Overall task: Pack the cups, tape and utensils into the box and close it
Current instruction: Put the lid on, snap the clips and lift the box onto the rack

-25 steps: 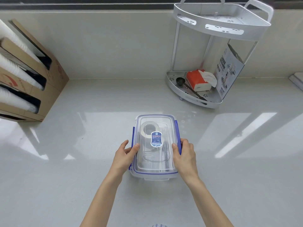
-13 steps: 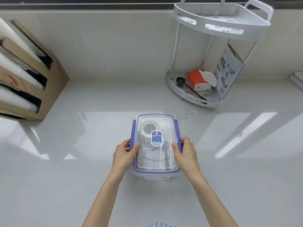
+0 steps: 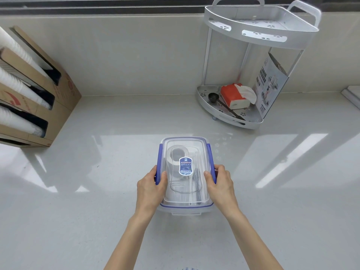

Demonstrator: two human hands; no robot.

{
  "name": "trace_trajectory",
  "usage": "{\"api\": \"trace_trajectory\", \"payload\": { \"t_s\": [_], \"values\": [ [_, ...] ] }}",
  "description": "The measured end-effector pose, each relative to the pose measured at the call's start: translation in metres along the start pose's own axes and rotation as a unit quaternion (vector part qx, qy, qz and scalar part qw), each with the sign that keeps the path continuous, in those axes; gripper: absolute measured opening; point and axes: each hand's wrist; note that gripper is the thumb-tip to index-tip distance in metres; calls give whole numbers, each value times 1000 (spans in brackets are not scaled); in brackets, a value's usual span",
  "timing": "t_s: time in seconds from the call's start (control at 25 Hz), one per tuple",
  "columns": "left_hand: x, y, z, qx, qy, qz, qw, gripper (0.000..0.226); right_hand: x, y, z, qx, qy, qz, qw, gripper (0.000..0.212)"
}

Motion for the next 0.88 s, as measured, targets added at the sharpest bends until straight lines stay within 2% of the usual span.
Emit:
{"api": "trace_trajectory", "payload": {
  "t_s": [0.16, 0.36, 0.52, 0.68, 0.8, 0.88],
  "values": [
    [-5, -1, -3, -76, 65, 27, 995, 36, -3, 2, -4, 11, -49, 6, 999, 40],
    [-5, -2, 5, -130, 152, 50, 978, 42, -7, 15, -19, 72, -32, 91, 993, 65],
    [-8, -7, 6, -182, 216, 82, 956, 46, -13, 25, -25, 101, -78, 107, 986, 50],
    [-6, -4, 3, -207, 259, 135, 934, 44, -24, 18, -28, 108, -141, 69, 982, 39],
    [-5, -6, -6, -207, 298, 168, 917, 40, -38, 9, -23, 91, -160, 57, 981, 22],
    [-7, -11, -16, -199, 319, 170, 911, 44, -50, 1, -13, 64, -161, 51, 983, 18]
  ]
}}
Point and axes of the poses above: each hand's wrist, its own y-axis away from the middle knuckle, its own x-axis out of the palm, z = x × y, and after that the axes turned 2 degrees about -z, right-handed
